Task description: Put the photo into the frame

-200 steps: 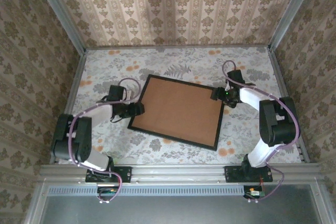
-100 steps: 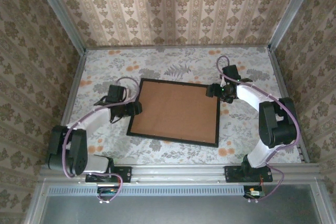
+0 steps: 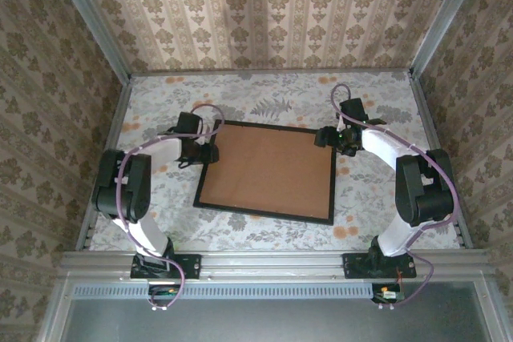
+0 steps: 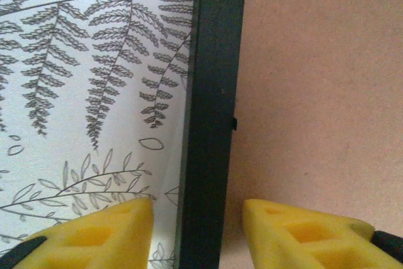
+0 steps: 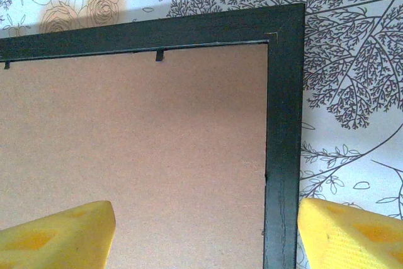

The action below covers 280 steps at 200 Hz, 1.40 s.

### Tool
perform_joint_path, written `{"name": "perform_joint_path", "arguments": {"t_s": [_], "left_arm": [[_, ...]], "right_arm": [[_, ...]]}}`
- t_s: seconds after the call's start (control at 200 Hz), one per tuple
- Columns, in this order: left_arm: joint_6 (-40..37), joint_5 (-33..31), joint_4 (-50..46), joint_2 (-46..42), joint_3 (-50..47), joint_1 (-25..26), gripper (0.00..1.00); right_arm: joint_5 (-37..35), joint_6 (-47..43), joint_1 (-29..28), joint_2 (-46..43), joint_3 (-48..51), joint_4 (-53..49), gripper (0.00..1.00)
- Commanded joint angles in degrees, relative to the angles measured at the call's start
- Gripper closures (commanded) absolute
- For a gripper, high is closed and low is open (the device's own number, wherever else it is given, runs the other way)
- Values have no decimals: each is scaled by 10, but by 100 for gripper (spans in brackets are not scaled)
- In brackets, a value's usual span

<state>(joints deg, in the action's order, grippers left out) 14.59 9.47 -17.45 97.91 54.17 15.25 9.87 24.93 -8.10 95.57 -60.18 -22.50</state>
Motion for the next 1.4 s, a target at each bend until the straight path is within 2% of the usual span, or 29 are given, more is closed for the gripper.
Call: {"name": "perform_joint_path", "arguments": {"t_s": [0.0, 0.245, 0.585, 0.83, 1.01, 1.2, 1.395], "left_arm": [[-23, 3, -21, 7, 9, -6, 56], [-22, 20, -18, 5, -14, -14, 67], [-13, 36, -13, -13, -43, -20, 76], [-12, 40, -9, -12, -48, -22, 80], [-13, 43, -11, -15, -46, -24, 80], [-11, 46, -9, -17, -48, -24, 80], [-11, 47, -8, -16, -48, -24, 80]], "right_arm": [[-5, -15, 0, -1, -4, -14, 23], [-8, -17, -1, 1, -14, -26, 23], [-15, -26, 19, 1, -27, -62, 23], [-10, -40, 24, 43, -67, -100, 24], [-17, -57, 38, 79, -101, -135, 36], [-25, -67, 59, 82, -93, -149, 49], [-23, -65, 60, 98, -96, -145, 55]]}}
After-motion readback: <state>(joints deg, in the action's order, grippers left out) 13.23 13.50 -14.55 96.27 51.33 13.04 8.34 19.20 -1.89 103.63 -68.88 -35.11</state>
